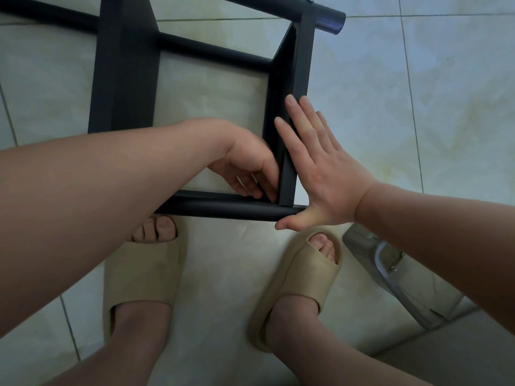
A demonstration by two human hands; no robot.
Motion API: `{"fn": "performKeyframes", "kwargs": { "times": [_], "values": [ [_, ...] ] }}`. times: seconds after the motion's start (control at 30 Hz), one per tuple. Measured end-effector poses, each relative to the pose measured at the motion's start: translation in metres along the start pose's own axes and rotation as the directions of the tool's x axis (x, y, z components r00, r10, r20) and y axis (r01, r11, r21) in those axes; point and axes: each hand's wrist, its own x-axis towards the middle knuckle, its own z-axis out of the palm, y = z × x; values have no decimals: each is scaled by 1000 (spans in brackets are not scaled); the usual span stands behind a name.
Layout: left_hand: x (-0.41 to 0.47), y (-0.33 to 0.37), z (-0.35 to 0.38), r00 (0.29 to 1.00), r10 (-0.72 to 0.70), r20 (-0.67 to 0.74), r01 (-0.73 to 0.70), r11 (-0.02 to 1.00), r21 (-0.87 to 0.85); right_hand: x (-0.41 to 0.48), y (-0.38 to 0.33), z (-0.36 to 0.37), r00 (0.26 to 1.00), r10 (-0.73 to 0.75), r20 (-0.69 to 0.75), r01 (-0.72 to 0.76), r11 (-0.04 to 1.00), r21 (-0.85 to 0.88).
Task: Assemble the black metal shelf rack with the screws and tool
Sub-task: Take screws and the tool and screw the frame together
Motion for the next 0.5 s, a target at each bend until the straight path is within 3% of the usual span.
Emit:
{"fn": "performKeyframes", "kwargs": {
  "times": [0.5],
  "values": [
    [-2,1,-3,999,11,40,-12,1000,24,0,-1,-2,1000,6,7,-6,1000,-1]
  ]
}}
